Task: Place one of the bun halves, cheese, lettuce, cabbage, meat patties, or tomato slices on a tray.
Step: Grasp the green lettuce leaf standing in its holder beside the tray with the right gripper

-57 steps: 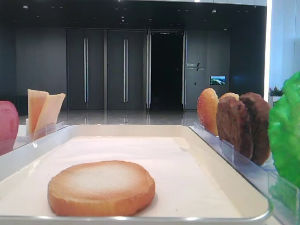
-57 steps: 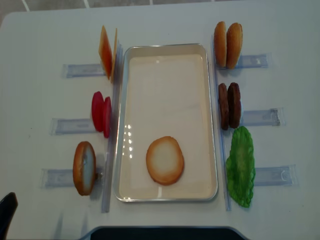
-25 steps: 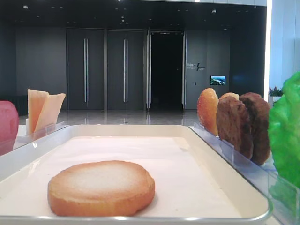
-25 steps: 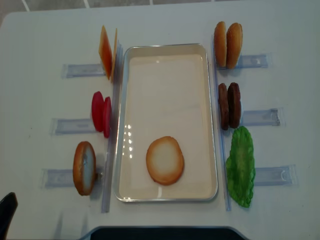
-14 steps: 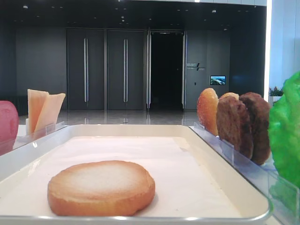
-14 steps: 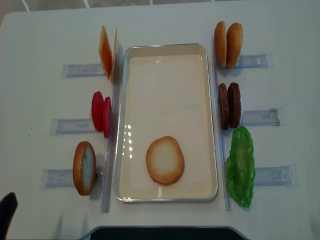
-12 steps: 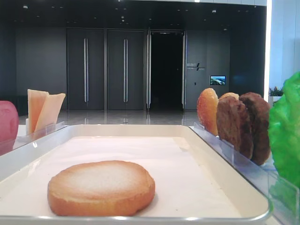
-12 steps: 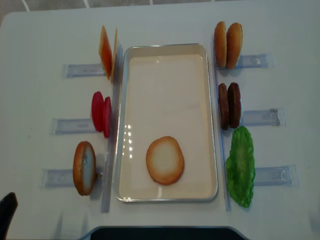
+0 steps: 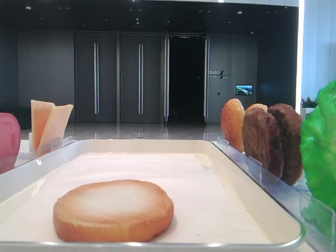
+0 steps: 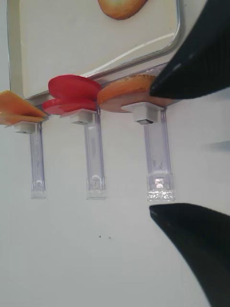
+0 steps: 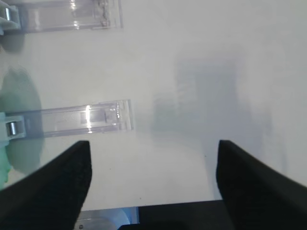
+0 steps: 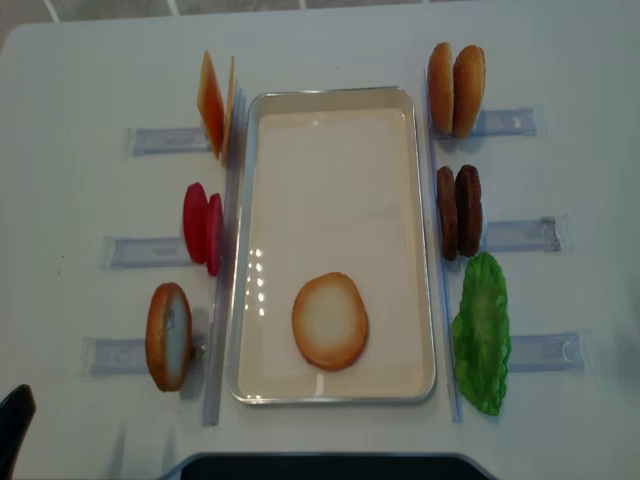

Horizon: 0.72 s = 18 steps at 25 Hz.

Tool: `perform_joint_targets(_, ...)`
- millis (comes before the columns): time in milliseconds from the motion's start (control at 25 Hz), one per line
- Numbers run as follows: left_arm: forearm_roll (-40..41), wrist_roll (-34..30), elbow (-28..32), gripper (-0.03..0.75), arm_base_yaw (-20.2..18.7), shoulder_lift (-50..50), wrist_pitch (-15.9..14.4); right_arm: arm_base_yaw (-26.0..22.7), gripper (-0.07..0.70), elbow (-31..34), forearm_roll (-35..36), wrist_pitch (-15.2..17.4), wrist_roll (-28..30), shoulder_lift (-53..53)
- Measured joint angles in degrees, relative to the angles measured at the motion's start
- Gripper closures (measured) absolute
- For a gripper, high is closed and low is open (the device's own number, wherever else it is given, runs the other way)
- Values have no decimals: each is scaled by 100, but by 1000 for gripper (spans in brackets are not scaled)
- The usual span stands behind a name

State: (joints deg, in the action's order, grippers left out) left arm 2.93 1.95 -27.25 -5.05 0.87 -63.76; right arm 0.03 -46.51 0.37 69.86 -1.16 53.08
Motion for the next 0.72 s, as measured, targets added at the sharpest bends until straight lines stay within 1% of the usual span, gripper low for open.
perform_joint_targets(160,0,0,0,199,0,0,0,0,90,-247,197,0,-142,492)
perform_joint_targets(320,0,0,0,199,0,0,0,40,90,-254,387,0,-285,586)
perform_joint_targets(440,0,0,0,199,0,0,0,218,90,-254,520,0,-494,586)
perform_joint_targets(560,0,0,0,199,0,0,0,643,90,-254,696,0,-849,586)
perform_joint_targets(720,0,0,0,199,0,0,0,1429,90,-277,789,0,-1460,586)
